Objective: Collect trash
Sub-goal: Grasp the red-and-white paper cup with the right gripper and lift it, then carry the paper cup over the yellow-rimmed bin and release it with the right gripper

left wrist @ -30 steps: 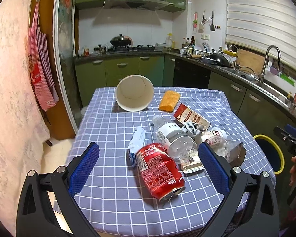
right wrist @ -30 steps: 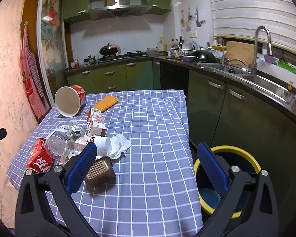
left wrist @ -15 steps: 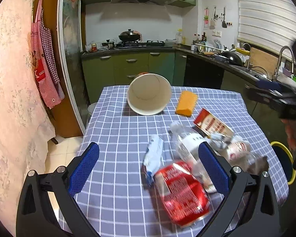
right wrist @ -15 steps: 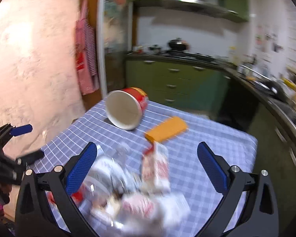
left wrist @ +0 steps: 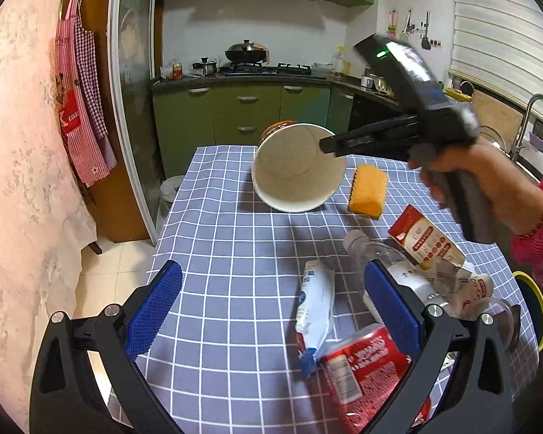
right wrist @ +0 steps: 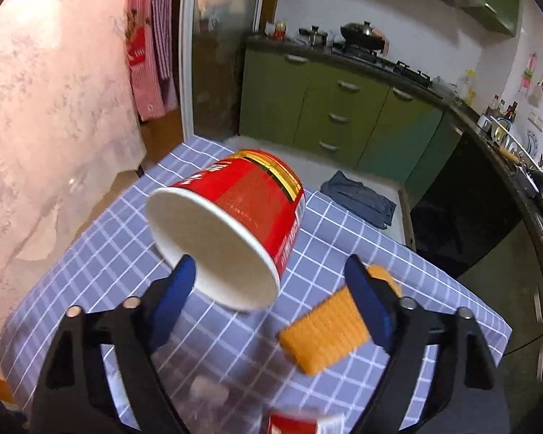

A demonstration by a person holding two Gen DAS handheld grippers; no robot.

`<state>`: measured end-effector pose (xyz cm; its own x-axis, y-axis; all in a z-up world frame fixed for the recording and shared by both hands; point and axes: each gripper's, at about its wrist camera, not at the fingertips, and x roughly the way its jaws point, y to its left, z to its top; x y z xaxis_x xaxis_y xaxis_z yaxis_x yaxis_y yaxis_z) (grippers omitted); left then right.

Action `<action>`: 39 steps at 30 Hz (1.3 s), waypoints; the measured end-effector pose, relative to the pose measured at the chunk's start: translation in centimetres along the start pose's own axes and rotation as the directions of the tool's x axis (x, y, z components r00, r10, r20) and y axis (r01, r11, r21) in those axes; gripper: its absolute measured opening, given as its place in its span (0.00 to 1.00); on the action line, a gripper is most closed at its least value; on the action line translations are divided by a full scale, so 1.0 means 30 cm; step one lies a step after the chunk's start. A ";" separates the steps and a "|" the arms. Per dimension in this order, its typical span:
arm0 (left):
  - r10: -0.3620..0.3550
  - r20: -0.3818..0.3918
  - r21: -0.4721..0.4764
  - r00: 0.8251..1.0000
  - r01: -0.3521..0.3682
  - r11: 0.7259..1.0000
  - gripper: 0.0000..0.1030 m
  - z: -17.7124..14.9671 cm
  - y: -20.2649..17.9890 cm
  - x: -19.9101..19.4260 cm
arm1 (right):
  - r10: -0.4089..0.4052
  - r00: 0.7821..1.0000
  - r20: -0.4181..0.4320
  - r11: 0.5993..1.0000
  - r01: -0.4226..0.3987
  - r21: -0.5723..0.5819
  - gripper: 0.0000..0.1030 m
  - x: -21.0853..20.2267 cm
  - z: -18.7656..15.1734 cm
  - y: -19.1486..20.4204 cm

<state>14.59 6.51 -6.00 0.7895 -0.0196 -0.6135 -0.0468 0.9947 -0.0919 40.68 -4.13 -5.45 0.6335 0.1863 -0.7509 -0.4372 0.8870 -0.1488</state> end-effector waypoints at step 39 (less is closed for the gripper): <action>-0.073 0.052 0.176 0.996 0.063 0.982 0.96 -0.054 -0.227 -0.192 | 0.009 0.989 -0.150 0.749 0.092 0.656 0.04 -0.891 -0.805 -0.783</action>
<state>9.35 -0.33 -3.11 0.8215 -0.0870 -0.5636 0.1115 0.9937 0.0091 18.59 -40.14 2.58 0.5266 0.1290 -0.8402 0.1495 0.9590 0.2409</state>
